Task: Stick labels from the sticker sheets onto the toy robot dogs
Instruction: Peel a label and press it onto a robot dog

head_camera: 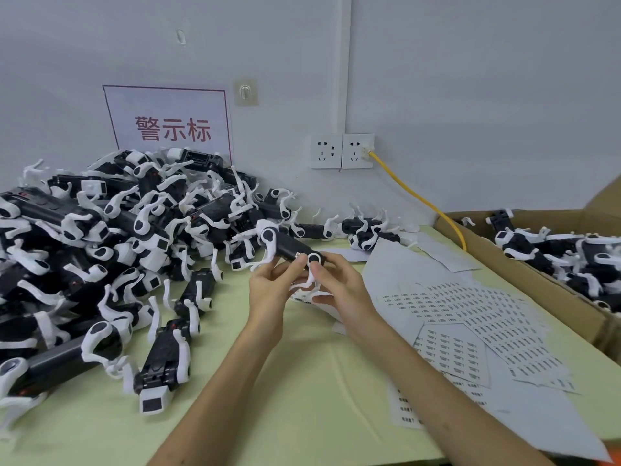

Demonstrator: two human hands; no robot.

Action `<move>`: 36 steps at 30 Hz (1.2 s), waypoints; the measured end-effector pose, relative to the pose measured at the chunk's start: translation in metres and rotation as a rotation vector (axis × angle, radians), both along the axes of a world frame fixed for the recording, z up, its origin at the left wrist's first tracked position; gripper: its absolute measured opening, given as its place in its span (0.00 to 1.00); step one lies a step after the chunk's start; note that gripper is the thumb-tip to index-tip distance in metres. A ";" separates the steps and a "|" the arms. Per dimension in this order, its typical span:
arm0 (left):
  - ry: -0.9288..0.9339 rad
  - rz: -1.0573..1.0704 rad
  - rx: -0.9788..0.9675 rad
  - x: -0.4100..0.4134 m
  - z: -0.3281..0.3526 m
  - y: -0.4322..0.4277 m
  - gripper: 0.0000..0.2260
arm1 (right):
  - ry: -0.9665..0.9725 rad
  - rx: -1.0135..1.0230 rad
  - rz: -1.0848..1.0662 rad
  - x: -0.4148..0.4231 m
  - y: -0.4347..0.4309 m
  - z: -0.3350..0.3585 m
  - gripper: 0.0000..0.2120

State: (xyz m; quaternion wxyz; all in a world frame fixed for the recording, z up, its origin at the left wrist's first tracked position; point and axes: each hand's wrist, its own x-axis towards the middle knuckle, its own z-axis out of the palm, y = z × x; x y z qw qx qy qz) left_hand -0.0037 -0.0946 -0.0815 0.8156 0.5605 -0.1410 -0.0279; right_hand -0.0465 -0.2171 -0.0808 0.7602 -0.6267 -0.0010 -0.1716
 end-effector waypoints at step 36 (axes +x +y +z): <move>0.090 0.003 0.342 0.002 -0.010 -0.004 0.09 | -0.231 0.889 -0.234 -0.020 -0.133 0.018 0.19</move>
